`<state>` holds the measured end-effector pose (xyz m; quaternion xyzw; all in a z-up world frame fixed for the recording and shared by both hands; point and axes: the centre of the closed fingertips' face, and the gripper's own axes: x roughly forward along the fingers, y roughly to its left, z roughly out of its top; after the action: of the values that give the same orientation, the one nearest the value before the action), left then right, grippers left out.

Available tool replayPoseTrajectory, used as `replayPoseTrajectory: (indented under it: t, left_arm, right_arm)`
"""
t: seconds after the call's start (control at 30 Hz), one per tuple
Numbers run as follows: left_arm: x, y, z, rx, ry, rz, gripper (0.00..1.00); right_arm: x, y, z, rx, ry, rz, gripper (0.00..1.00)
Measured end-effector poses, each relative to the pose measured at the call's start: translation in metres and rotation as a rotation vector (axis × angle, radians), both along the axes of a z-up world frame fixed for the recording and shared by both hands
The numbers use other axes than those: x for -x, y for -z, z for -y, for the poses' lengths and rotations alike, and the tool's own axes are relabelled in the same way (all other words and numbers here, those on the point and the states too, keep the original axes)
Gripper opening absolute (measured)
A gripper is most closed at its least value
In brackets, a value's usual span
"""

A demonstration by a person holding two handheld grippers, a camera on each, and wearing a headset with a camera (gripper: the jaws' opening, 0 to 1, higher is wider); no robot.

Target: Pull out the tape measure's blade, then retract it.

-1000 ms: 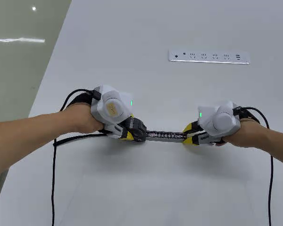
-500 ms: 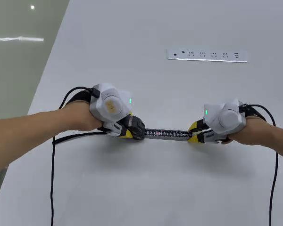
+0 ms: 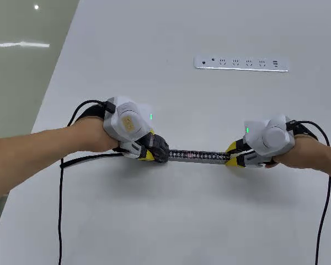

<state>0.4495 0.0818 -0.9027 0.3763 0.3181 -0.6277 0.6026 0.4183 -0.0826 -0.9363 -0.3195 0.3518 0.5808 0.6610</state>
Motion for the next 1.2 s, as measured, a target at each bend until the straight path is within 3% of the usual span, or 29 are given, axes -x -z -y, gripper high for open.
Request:
replayPoseTrajectory:
  t: [1.2]
  left_arm:
    - [-0.002, 0.002, -0.001, -0.012, -0.002, -0.001, 0.31]
  right_arm:
    - [0.003, 0.000, 0.040, 0.052, 0.019, -0.013, 0.13]
